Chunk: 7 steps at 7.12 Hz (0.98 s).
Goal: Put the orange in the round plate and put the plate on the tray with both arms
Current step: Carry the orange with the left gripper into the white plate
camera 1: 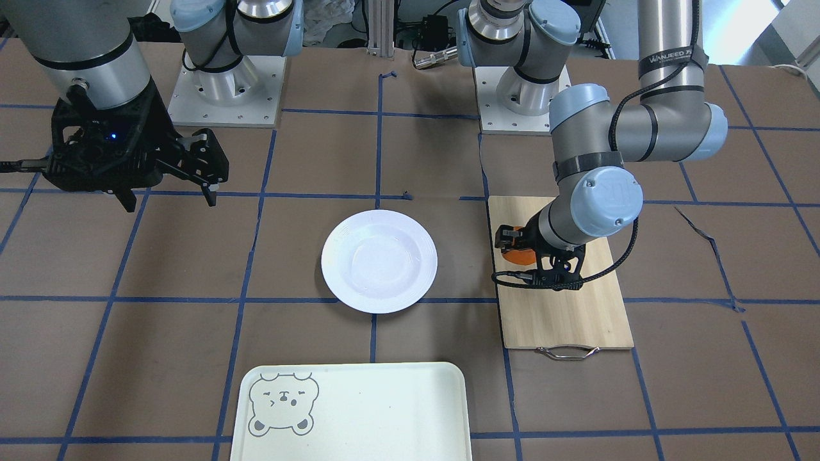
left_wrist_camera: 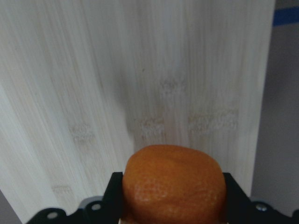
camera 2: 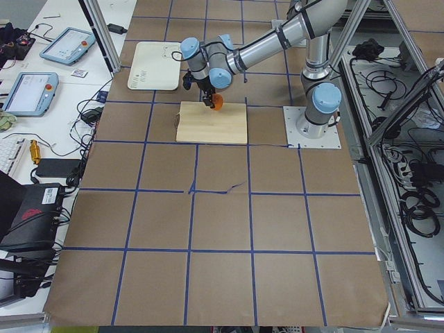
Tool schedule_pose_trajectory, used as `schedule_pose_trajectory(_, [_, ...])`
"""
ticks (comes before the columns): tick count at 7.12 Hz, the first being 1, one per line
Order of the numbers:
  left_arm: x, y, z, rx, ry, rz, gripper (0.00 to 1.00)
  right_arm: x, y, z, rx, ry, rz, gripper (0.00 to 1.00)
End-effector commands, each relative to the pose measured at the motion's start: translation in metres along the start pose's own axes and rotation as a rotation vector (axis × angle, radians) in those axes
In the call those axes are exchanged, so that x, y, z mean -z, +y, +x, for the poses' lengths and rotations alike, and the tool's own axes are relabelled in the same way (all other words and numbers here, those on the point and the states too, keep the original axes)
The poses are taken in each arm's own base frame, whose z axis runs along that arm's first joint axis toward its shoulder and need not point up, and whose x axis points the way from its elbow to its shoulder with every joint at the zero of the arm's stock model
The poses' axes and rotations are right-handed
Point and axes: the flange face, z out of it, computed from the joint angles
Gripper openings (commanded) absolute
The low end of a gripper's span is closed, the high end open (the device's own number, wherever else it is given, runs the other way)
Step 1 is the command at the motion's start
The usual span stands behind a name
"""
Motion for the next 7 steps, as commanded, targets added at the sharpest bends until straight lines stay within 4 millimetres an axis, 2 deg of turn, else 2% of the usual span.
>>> schedule_pose_trajectory(1, [0.02,0.0,0.085,0.08,0.038,0.025,0.11,-0.001,0.0,0.001,0.0,0.001,-0.001,1.0])
schedule_pose_trajectory(3, [0.009,0.011,0.164,0.103,0.102,0.071,0.11,-0.001,0.0,0.001,0.0,0.003,-0.002,1.0])
schedule_pose_trajectory(4, [-0.001,-0.005,0.187,0.177,0.191,0.127,0.11,-0.001,0.0,0.001,0.0,0.001,-0.001,1.0])
schedule_pose_trajectory(5, [-0.014,-0.016,0.201,0.203,0.22,0.158,0.12,-0.001,0.0,0.0,0.002,0.003,-0.002,1.0])
schedule_pose_trajectory(6, [-0.034,-0.017,0.213,0.19,0.198,0.132,0.16,0.0,0.0,0.001,0.0,0.009,-0.001,1.0])
schedule_pose_trajectory(7, [-0.041,-0.02,0.215,0.188,0.186,0.123,0.99,0.0,0.0,0.001,0.002,0.007,-0.002,1.0])
